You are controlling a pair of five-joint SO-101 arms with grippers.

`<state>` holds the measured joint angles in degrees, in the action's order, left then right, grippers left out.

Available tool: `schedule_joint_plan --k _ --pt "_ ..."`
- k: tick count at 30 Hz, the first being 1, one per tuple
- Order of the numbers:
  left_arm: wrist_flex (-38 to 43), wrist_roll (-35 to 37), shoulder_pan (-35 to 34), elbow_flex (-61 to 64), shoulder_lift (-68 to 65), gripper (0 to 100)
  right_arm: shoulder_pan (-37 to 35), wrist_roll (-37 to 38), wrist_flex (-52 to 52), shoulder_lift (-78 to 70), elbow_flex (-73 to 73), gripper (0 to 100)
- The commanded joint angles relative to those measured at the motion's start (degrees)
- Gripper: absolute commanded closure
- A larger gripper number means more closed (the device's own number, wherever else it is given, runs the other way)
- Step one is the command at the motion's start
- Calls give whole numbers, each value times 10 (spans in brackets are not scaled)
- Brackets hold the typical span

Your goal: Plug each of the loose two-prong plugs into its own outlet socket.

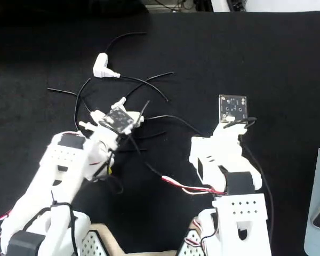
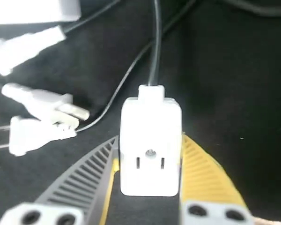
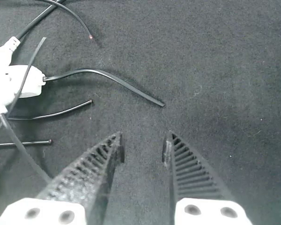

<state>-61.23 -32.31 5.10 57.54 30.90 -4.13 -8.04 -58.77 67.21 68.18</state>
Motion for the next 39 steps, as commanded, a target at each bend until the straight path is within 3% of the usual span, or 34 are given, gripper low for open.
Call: schedule_joint_plan --k 1,3,12,15,23,39 --pt "-10 -8 -46 -37 9 698 -8 -3 9 5 -4 861" --pt "-8 -9 -70 -41 9 658 -8 -3 9 5 -4 861" --pt "0 -13 -144 -104 3 662 -8 -3 10 5 -4 861" --pt "36 -13 -144 -76 2 662 -8 -3 8 5 -4 861" --pt "114 -13 -88 33 2 664 -8 -3 8 5 -4 861" --pt "116 22 62 88 10 893 -8 -3 7 5 -4 861"
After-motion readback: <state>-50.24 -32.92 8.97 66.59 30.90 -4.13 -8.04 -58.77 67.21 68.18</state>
